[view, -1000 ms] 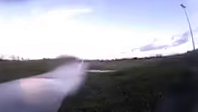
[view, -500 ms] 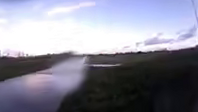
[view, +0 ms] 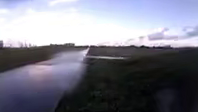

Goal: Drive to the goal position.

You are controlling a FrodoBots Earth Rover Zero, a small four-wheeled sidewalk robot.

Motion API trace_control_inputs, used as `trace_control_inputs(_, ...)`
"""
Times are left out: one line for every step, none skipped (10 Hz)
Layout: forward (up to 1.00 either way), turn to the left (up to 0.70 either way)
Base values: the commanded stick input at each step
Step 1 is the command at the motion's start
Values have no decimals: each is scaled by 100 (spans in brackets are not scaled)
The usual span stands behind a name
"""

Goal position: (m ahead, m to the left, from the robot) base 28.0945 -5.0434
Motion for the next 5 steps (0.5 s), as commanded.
trace_control_inputs(0,45)
trace_control_inputs(0,45)
trace_control_inputs(0,45)
trace_control_inputs(0,45)
trace_control_inputs(0,45)
